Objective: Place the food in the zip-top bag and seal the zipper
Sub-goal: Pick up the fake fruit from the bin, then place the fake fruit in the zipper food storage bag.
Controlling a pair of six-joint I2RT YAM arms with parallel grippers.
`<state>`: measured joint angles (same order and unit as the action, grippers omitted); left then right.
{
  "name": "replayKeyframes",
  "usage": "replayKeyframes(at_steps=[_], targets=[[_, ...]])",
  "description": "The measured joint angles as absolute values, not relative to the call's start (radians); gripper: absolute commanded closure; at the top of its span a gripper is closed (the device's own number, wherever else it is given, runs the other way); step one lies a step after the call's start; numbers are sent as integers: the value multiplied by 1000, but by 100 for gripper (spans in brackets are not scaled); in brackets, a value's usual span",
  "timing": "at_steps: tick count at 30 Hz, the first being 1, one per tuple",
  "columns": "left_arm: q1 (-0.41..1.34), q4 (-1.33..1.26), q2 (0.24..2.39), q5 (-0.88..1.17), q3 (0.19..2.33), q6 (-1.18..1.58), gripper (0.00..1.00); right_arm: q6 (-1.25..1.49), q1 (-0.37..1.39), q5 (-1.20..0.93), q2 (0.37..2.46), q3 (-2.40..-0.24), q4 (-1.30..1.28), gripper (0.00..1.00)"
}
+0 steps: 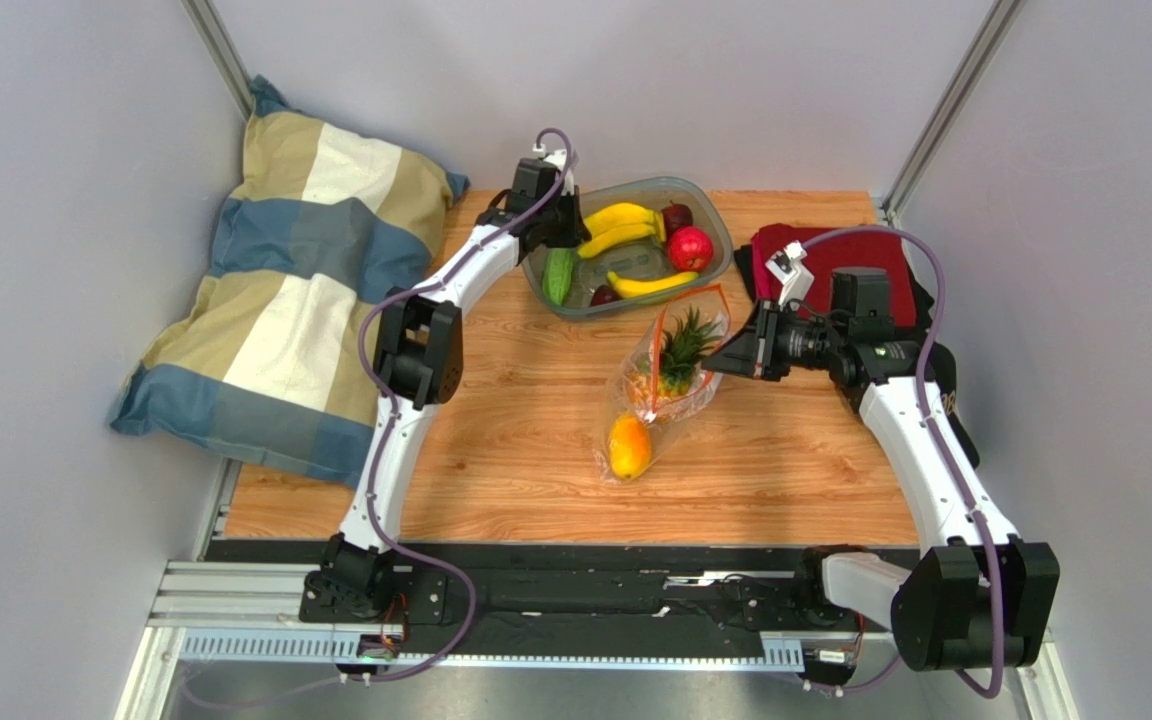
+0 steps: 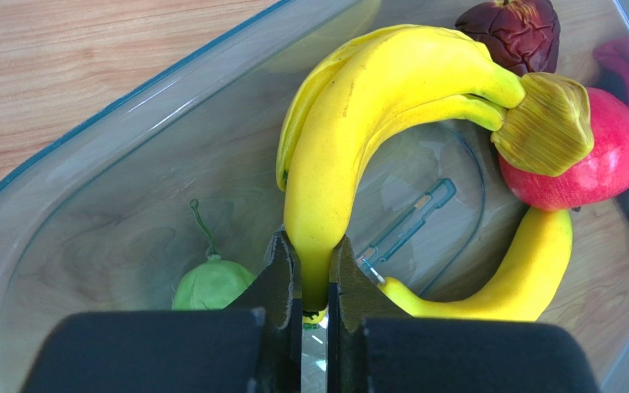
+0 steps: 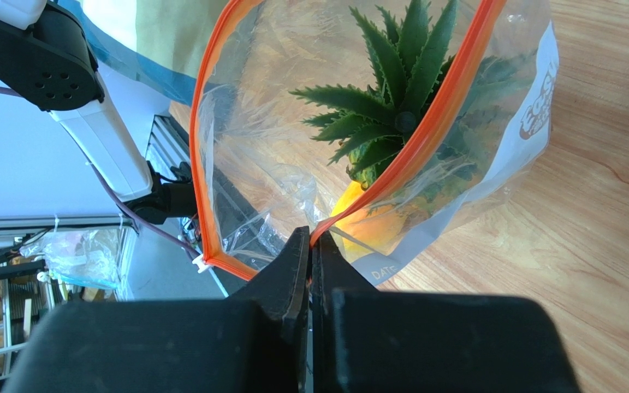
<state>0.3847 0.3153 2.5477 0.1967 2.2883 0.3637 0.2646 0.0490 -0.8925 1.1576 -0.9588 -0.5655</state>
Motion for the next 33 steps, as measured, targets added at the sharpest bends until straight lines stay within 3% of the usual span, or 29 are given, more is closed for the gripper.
replayKeyframes(at_steps=[5,10,24,33], targets=[[383,299,2542,200,2278,338,100,264,49,-892,1158,-962,-569,100],[378,266,2424,210,2136,262,100,264,49,-892,1158,-971,-572,100],[390,225,1655,382,1884,-281,100,265,78,-908,1195,-1041,-579,100],[596,277,1382,359,1608,-798,100,264,85,-946,1205,-1050,-580,100]])
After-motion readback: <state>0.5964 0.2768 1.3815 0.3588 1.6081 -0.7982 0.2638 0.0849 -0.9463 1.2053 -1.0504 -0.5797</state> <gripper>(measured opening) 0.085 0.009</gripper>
